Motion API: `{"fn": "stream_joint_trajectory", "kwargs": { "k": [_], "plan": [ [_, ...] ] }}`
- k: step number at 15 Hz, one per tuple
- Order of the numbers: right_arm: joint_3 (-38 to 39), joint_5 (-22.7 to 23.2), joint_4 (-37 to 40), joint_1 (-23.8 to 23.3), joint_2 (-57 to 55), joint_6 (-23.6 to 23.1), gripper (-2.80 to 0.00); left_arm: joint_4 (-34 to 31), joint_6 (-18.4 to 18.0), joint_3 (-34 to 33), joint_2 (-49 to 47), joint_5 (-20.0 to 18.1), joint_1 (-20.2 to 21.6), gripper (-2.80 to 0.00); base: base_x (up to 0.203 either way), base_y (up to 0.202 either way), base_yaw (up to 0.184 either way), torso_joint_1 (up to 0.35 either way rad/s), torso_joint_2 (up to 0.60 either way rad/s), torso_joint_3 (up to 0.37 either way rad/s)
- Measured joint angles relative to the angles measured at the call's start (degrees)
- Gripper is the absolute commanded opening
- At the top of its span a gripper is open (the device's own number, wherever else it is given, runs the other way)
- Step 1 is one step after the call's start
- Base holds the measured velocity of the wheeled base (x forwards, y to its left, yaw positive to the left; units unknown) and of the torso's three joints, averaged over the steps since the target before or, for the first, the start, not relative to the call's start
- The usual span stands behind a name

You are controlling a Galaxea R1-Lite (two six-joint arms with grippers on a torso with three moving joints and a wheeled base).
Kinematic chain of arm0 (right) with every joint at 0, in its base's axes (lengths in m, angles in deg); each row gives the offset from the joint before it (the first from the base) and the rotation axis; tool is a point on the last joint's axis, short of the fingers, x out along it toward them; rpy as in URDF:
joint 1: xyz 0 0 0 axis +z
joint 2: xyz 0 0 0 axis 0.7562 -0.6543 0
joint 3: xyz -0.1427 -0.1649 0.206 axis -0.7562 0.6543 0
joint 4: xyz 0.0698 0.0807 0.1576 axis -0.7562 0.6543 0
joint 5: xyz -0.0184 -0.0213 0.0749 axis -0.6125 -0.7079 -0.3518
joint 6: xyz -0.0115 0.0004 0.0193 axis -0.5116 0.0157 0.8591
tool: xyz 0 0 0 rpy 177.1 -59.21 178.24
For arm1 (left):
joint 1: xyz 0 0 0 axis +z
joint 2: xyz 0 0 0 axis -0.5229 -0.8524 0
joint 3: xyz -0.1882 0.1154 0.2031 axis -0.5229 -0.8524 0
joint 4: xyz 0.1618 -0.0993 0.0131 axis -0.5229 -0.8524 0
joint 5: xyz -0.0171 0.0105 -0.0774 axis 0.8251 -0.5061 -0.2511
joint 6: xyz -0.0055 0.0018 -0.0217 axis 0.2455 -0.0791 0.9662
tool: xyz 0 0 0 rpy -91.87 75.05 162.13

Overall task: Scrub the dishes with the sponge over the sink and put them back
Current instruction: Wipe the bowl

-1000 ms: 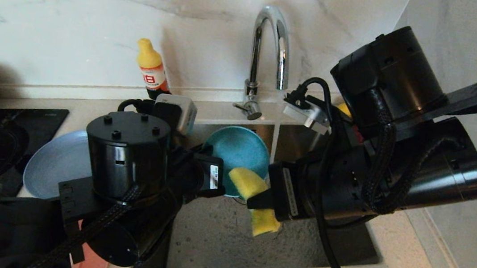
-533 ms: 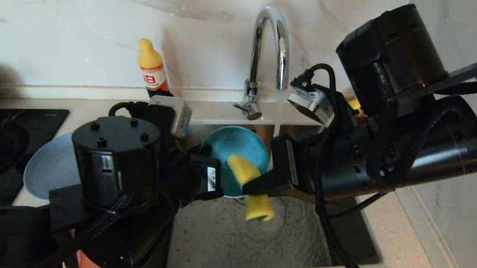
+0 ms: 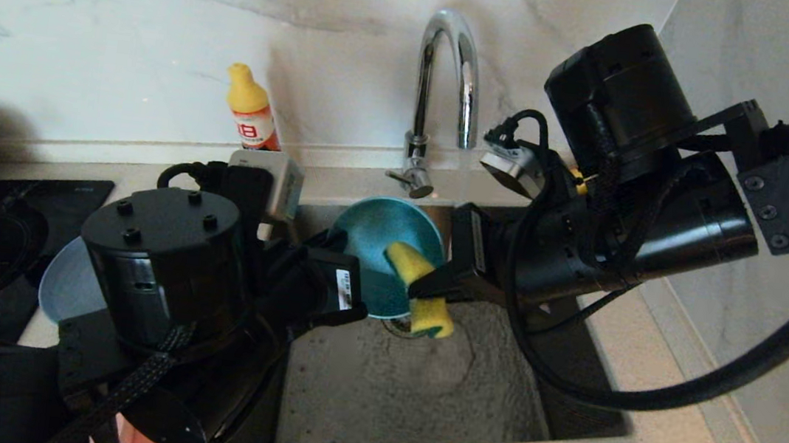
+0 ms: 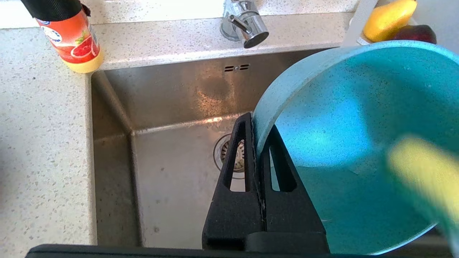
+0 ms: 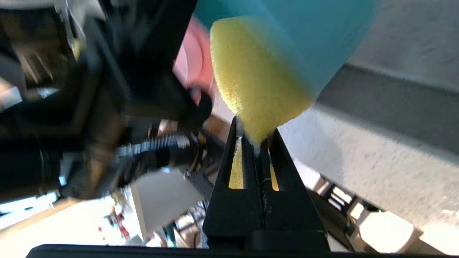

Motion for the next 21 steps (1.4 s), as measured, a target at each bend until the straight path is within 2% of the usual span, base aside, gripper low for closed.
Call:
{"fn": "stream_joint_trajectory", "kwargs": {
  "k": [3,8,12,17,21],
  "plan": [
    [-3.57,0.03,1.66,-0.97,-1.43,0.71,-2.80,0.01,-0.41,-1.08,0.60,0.00,-0.92,-2.80,0.000,0.000,0.000,0.000,0.00,0.000],
    [-5.07,1.62,1.64,-1.09,-3.00,0.86,-2.80,0.89,-1.27,-2.93,0.85,0.47,-3.36,-2.80,0.000,0.000,0.000,0.000,0.00,0.000],
    [-6.47,1.63,1.87,-1.11,-3.82,0.92,-2.80,1.95,-2.80,-3.09,0.59,0.52,-3.72,-2.80,0.000,0.000,0.000,0.000,0.00,0.000],
    [-6.70,1.46,2.62,-1.53,-2.91,1.12,-2.80,4.60,-3.00,-4.42,-0.09,0.43,-3.77,-2.80,0.000,0.000,0.000,0.000,0.00,0.000],
    [-6.73,1.29,5.93,-1.61,-1.73,1.35,-2.80,6.52,-3.36,-4.94,-0.79,0.43,-3.61,-2.80,0.000,0.000,0.000,0.000,0.00,0.000]
  ]
}}
